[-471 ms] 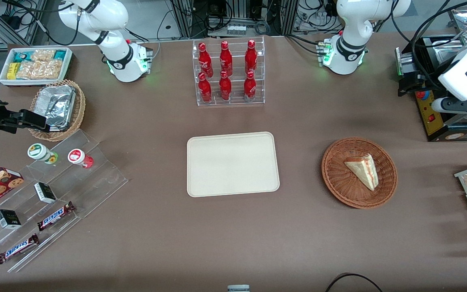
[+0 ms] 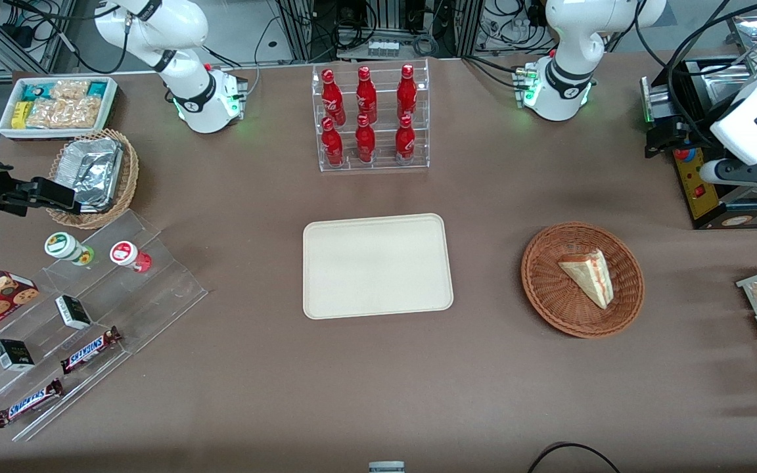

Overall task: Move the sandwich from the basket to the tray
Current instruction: 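Move the left gripper down over the sandwich in the wicker basket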

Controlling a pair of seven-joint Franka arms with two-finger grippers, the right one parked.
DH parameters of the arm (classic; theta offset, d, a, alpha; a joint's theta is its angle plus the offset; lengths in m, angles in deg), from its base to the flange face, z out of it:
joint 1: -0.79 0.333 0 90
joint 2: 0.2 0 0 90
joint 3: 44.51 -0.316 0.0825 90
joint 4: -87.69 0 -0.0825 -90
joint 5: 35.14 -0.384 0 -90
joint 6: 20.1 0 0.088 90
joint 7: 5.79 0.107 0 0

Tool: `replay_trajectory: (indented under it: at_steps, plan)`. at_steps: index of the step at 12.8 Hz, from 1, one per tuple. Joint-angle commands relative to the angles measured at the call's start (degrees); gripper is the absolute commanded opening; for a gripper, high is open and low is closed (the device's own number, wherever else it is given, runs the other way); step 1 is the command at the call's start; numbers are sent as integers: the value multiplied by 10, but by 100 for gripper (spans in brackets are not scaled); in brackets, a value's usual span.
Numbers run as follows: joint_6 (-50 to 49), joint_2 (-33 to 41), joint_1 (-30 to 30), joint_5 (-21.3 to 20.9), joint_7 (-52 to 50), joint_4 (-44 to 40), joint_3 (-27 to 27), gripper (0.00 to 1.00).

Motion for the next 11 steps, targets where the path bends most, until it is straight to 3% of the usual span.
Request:
replay_trajectory:
  at_steps: [1,11]
  plan:
    - [34,-13,4,-2,3,9,-2,100]
    - [225,-14,45,-2,-14,181,-3,100]
